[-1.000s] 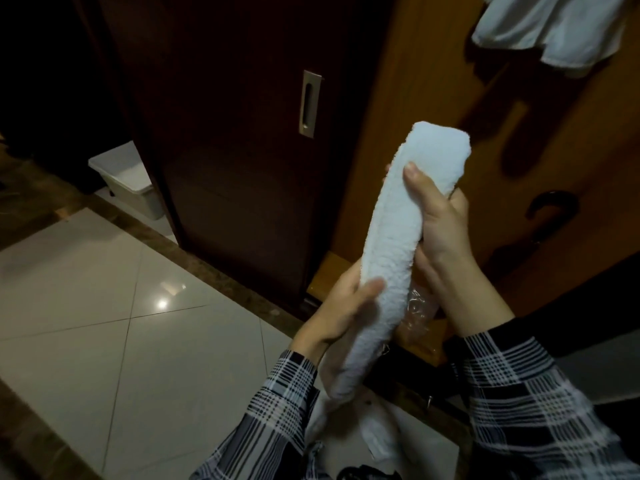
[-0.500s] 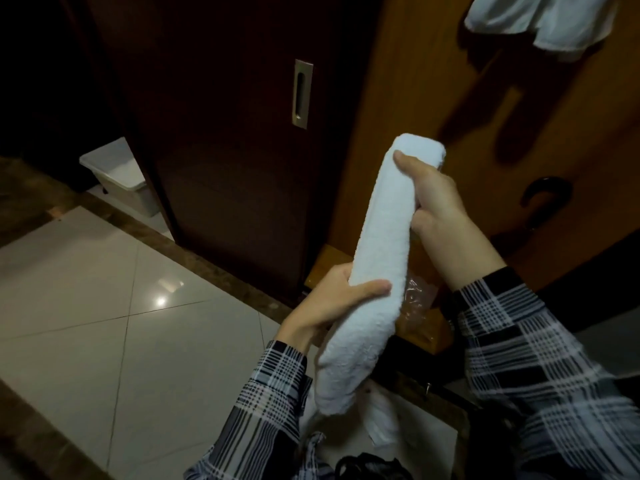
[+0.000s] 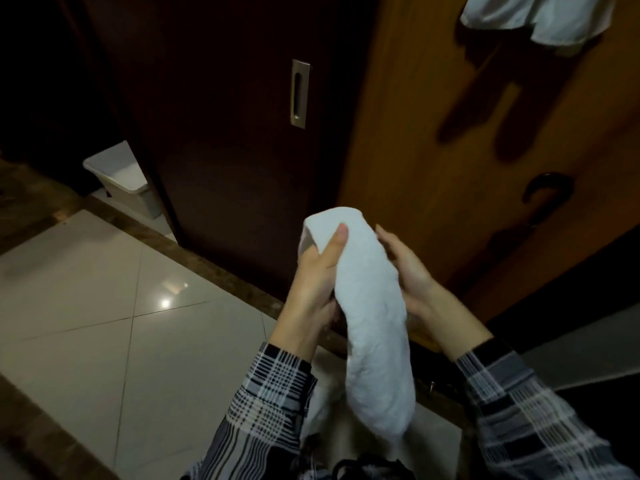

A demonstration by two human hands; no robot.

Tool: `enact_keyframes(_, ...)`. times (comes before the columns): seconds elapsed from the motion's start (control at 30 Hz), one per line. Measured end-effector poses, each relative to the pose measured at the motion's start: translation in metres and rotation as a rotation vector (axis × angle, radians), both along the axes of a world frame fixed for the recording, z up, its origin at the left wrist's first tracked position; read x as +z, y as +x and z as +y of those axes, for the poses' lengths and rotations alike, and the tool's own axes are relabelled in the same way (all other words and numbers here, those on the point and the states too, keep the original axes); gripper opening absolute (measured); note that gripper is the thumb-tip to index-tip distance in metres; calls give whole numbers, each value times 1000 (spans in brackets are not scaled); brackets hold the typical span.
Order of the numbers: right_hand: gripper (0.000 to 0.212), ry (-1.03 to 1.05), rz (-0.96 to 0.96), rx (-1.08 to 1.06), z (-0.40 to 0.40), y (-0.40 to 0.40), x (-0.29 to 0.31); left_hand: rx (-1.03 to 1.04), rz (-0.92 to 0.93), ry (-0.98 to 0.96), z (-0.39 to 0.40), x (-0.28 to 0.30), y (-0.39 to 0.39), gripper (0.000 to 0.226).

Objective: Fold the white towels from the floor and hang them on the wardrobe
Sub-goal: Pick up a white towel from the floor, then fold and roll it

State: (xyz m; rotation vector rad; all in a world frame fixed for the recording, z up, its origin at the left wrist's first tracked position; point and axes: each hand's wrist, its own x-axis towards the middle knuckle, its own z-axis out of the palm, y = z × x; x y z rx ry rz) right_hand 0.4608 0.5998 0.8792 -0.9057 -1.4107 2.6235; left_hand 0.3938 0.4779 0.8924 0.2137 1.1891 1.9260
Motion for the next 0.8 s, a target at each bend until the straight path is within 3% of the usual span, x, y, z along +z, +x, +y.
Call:
enact_keyframes(0.03,69,20,37,0,-3,6,-5,47,-36,20,-1,2,0,51)
enact_keyframes(0.07,68,94,71,-18,-5,10,-10,93,-60,36,-2,4,-1,43)
enact_keyframes(0.17,72,526,146,-114,-14,23,-10,117,-46,100,-3,12,-3,19)
enact_keyframes(0.33,81,1113,232,-195,-54,26,-18,67,200,59,-8,24,4,30)
enact_keyframes(0.4,77,1149,233,-373,-66,13,-31,82,274,52,-8,27,7,29)
enact_keyframes(0.53,46,1108,194,-697,-76,-14,-49,160,407,56,-12,35,9,13)
enact_keyframes(0.67,40,1298,201,-757,-70,-25,-66,292,586,33,-23,43,6,11)
enact_keyframes(0.8,45,1302,157,-746,-57,-27,-79,464,700,-34,-28,39,0,16)
